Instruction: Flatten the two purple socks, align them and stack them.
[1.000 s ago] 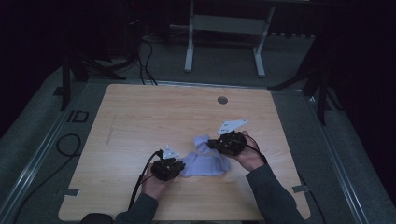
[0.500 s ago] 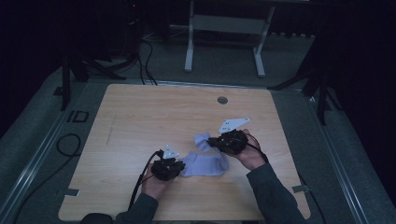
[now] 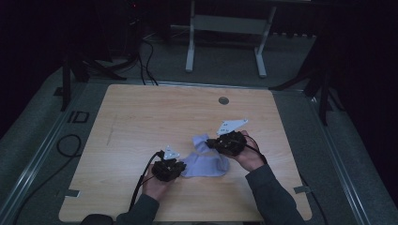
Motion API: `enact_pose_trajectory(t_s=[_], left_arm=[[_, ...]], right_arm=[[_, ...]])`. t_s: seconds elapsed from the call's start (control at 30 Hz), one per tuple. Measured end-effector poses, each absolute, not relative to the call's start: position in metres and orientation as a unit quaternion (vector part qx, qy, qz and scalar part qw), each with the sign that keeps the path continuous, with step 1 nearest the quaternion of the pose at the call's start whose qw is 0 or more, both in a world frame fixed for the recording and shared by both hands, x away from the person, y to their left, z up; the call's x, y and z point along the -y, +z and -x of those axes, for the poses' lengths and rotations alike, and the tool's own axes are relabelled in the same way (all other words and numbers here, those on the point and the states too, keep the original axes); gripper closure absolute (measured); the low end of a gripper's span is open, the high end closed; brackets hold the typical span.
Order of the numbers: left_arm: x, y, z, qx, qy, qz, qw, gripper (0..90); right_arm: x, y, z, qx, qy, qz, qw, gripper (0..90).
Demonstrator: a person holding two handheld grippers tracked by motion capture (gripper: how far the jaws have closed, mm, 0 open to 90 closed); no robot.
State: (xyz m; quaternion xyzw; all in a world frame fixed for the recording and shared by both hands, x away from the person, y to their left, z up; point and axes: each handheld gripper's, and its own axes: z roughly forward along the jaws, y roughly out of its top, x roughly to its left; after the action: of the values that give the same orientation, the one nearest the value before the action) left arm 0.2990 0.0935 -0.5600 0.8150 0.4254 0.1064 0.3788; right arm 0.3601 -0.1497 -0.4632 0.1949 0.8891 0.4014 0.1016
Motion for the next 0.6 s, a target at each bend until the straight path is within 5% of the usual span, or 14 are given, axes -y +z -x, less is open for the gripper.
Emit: enact_pose_trajectory(t_s=[0.6], left_arm=[[-0.102,-0.536,-0.291,-0.418,0.117,-0.798,0.418,78.4]], right_arm=[[0.139,-0.487,-0.356,-0.9,0.384,-0.19,0.084,86.7]])
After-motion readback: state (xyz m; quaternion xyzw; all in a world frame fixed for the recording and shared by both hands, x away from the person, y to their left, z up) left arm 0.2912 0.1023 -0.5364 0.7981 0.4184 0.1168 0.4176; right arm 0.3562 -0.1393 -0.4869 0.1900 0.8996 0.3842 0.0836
